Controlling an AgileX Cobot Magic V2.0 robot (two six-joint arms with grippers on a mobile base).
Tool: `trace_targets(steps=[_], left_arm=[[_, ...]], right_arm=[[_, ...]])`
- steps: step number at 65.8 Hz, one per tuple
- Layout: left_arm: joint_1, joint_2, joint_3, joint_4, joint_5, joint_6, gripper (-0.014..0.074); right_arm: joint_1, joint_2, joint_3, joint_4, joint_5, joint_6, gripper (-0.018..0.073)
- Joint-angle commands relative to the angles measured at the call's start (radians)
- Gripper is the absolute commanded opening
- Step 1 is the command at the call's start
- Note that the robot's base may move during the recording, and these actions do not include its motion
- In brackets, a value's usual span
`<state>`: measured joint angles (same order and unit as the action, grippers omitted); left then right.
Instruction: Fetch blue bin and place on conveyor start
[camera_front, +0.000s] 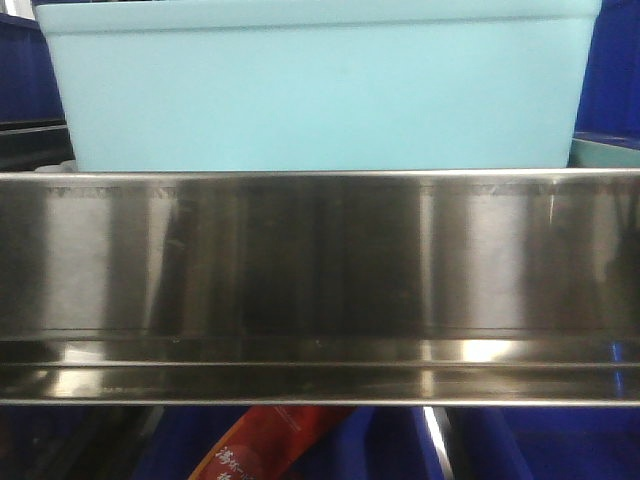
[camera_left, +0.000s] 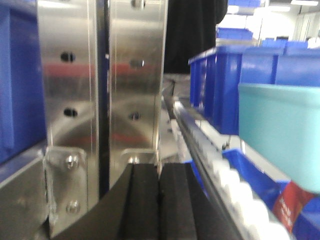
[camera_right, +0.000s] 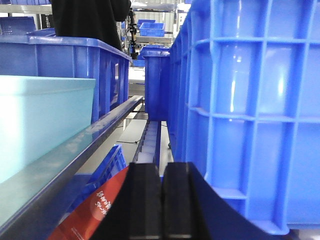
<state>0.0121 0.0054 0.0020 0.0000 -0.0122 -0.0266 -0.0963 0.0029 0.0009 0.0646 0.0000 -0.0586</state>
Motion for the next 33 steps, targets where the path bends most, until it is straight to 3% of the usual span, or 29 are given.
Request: trace_targets(steps=[1,6,10,17,27,33], left_arm=[[0.006,-0.005,-0.002,0.006,-0.04,0.006,-0.0111],[0.006,-0.005,-0.002,-0.005,-0.05,0.003,-0.0111],[0.006,-0.005,-0.002,-0.058,-0.107,-0.003,-0.0111],[0.006,-0.005,-0.019,-0.08,-0.151,-0.003,-0.0111],[0.006,0.001,-0.25,0.0,0.099,-0.003,-0.0105],[0.006,0.067,-0.4,0.017,0.237,-0.003,-0.0018]], right_arm=[[0.003,-0.003,-0.001,0.001,-0.063,-0.005,-0.0162],[0.003,-0.003,-0.001,0.001,-0.138,-0.005,-0.0162],[0.003,-0.003,-0.001,0.008,-0.163,-0.005,-0.0162],[0.003,-0.003,-0.142,0.018,-0.044,-0.005,-0.0162],[0.003,0.032,-0.444,0.018,0.246,-0.005,-0.0162],[0.003,0.12,-0.603,0.018,0.37,-0.005,-0.0139]])
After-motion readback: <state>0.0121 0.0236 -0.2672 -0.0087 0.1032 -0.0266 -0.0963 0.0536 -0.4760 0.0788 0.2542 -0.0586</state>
